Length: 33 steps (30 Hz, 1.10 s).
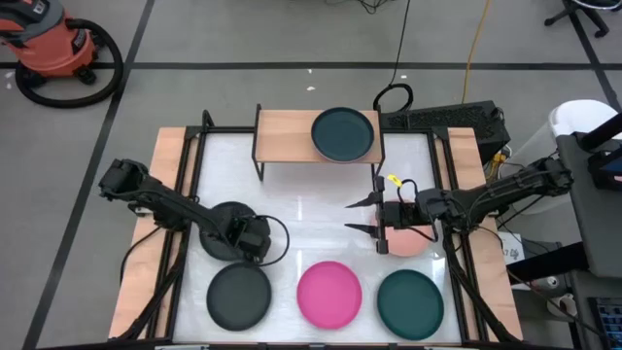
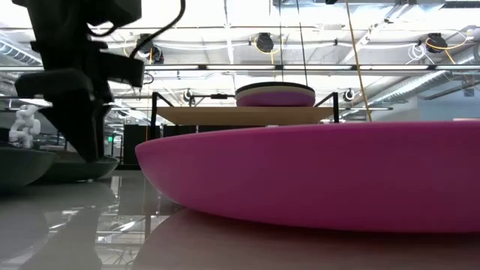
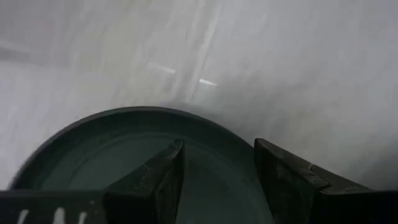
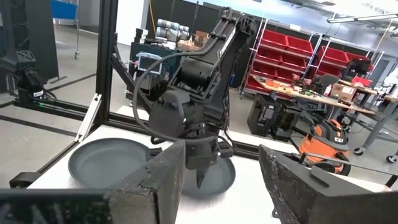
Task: Place and stack plates onto a shelf
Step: Stack the top black plate on top of the dark blue plate on top of the shelf
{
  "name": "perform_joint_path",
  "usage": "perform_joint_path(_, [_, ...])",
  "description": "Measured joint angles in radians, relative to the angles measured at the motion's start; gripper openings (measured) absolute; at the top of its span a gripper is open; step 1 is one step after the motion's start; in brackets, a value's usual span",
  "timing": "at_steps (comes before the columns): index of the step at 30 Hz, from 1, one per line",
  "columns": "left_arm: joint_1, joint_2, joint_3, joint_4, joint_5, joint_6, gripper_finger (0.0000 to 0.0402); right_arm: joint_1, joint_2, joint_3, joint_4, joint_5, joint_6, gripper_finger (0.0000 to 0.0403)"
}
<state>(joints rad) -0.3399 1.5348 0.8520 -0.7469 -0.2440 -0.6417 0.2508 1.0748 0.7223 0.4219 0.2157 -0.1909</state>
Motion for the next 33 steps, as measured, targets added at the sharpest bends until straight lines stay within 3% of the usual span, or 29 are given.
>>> perform_joint_path(6, [0.006, 0.051, 0.0, -0.002, 0.0, -0.017, 0.0198, 0.0, 0.0, 0.0, -0.009, 0.0, 0.007, 0.0187])
perform_joint_path(17, [0.043, 0.034, 0.002, -0.011, 0.013, 0.022, 0.0198, 0.0, 0.001, 0.0, -0.014, 0.0, 0.014, 0.0187])
perform_joint_path(25, [0.077, 0.034, 0.027, -0.021, 0.018, 0.123, 0.0198, 0.0, 0.001, 0.0, -0.014, 0.0, 0.023, 0.0187])
perform_joint_path(33, [0.047, 0.022, 0.161, -0.272, -0.022, 0.195, 0.0198, 0.0, 0.001, 0.0, -0.015, 0.0, 0.031, 0.0187])
